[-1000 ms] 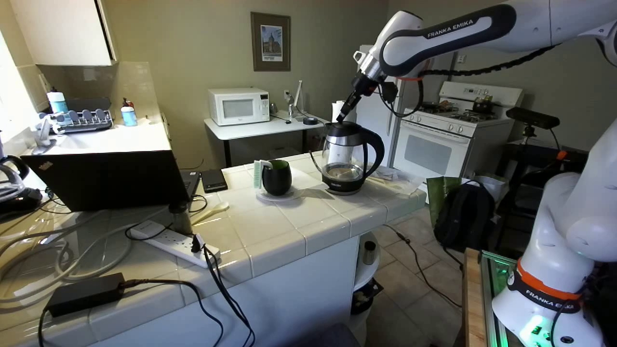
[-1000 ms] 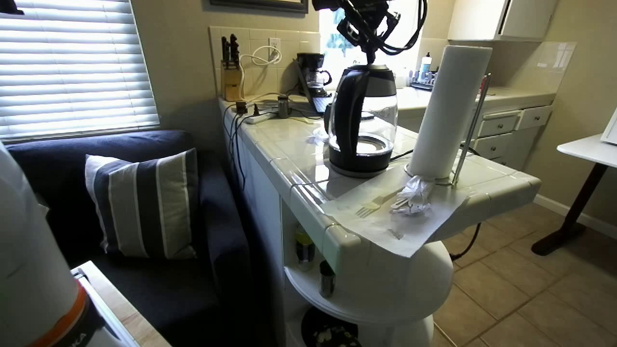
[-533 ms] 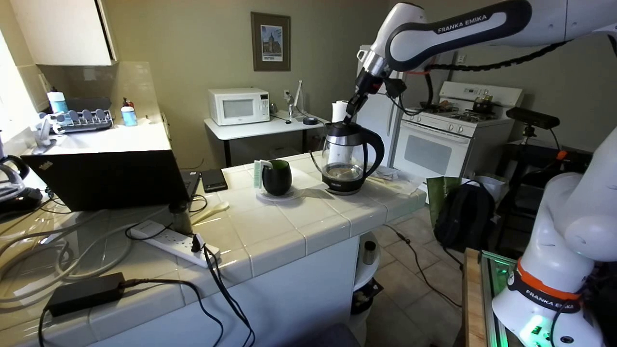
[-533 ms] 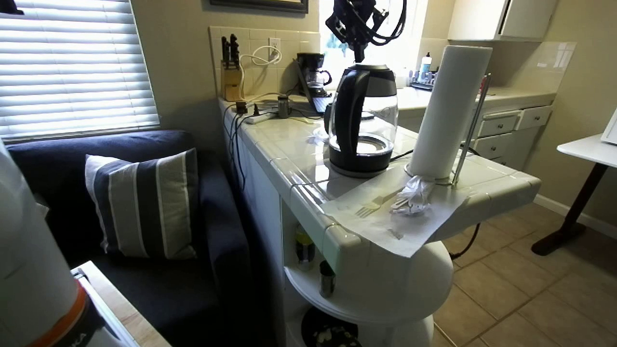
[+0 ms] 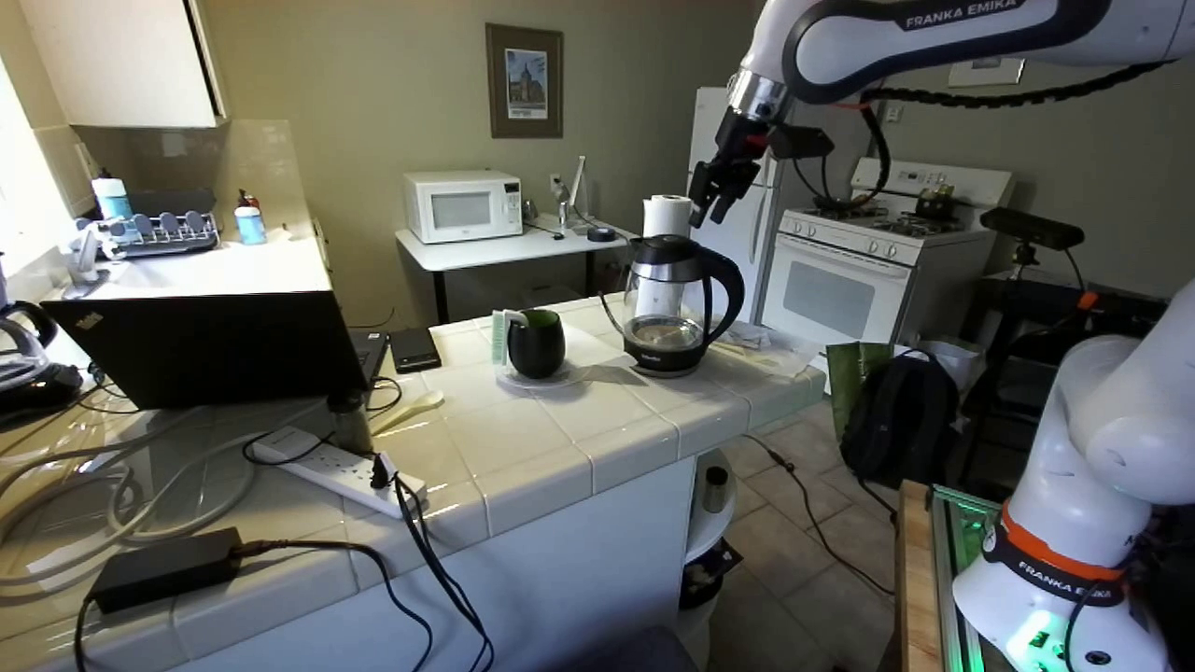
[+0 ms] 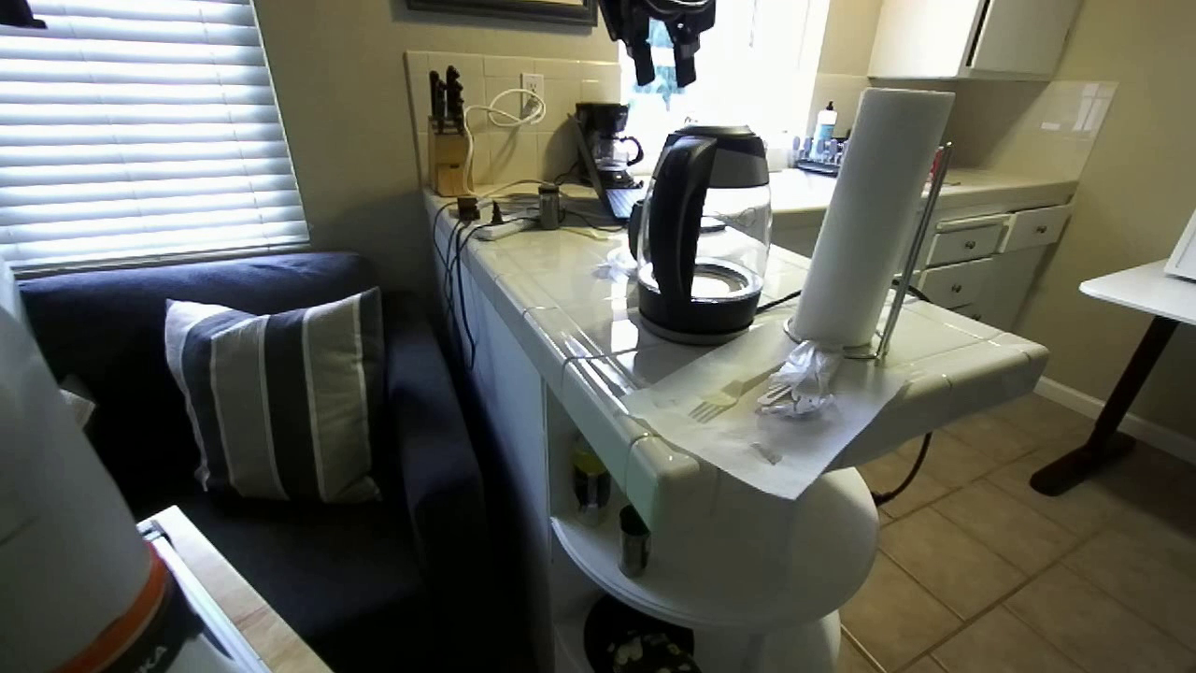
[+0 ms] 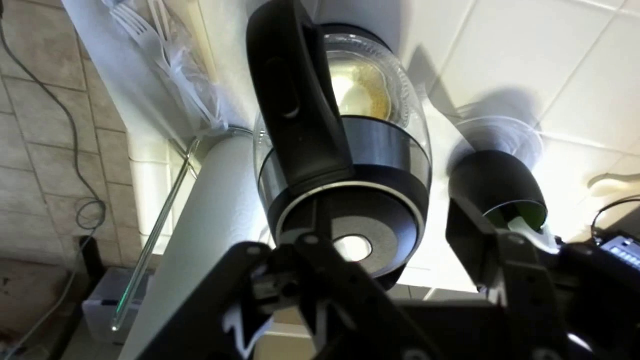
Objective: Close the coffee kettle
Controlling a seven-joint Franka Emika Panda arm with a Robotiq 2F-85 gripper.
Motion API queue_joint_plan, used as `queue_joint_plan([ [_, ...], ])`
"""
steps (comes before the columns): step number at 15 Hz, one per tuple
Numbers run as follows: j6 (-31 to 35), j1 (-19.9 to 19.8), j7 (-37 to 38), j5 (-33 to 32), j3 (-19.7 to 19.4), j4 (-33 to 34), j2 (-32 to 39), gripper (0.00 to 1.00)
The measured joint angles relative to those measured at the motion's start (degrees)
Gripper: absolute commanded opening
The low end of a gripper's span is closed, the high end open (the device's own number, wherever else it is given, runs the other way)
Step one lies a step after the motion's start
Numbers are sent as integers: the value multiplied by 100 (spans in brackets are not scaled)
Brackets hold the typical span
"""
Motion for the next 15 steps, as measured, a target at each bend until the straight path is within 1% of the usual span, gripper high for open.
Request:
queue_joint_plan([
  [1, -35, -22, 291, 0, 63, -5, -85, 99],
  [2, -54, -41, 578, 0, 130, -12, -159, 100],
  [5, -147, -72, 1236, 1, 335, -59, -314, 100],
  [8, -320, -100, 1683, 3, 532, -144, -378, 100],
  [11, -732, -56, 1734, 125, 617, -248, -381, 100],
  [13, -741, 12, 1555, 323, 598, -332, -381, 100],
  [15, -741, 37, 1488, 381, 581, -352, -382, 100],
])
